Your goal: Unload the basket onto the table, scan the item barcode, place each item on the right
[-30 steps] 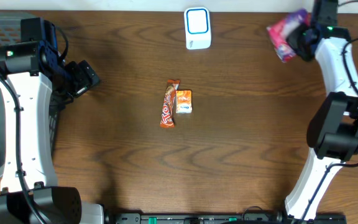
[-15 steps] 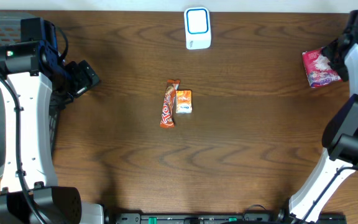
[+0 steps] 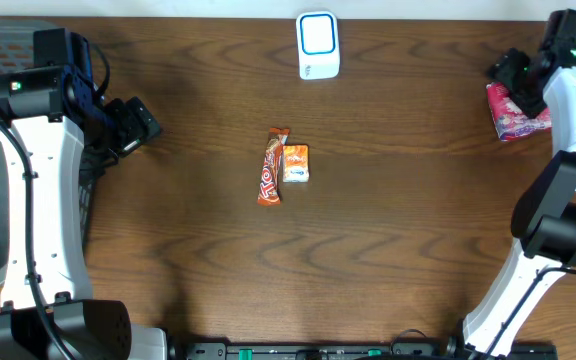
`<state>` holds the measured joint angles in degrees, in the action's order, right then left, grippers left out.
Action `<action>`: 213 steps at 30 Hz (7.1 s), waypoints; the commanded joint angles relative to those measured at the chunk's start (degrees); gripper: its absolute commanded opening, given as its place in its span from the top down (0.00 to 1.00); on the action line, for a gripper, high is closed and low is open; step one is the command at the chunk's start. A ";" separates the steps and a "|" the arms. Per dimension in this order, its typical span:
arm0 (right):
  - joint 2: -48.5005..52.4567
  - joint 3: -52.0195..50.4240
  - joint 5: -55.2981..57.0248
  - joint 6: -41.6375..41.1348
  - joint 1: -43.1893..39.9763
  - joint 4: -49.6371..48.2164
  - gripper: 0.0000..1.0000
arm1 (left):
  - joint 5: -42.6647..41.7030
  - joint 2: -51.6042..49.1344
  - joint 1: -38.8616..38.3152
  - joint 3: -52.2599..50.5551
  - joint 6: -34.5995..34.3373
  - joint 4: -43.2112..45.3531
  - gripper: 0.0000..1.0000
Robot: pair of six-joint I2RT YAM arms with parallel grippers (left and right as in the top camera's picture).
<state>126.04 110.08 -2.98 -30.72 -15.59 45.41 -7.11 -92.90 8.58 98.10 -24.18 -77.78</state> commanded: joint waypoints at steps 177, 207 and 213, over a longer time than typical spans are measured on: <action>-7.96 -34.58 37.97 0.52 58.45 -0.31 0.69 | 0.74 -0.35 0.09 -0.28 -0.07 -0.20 0.02; -15.04 -27.32 -37.55 21.16 32.87 2.01 0.99 | 0.74 -0.35 0.09 -0.28 -0.07 -0.20 0.02; -15.15 -27.19 -19.12 21.57 37.62 4.17 0.85 | 0.74 -0.35 0.09 -0.28 -0.07 -0.20 0.02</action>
<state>111.15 83.15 -31.38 -10.92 18.61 48.97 -7.11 -92.90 8.58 98.10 -24.16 -77.78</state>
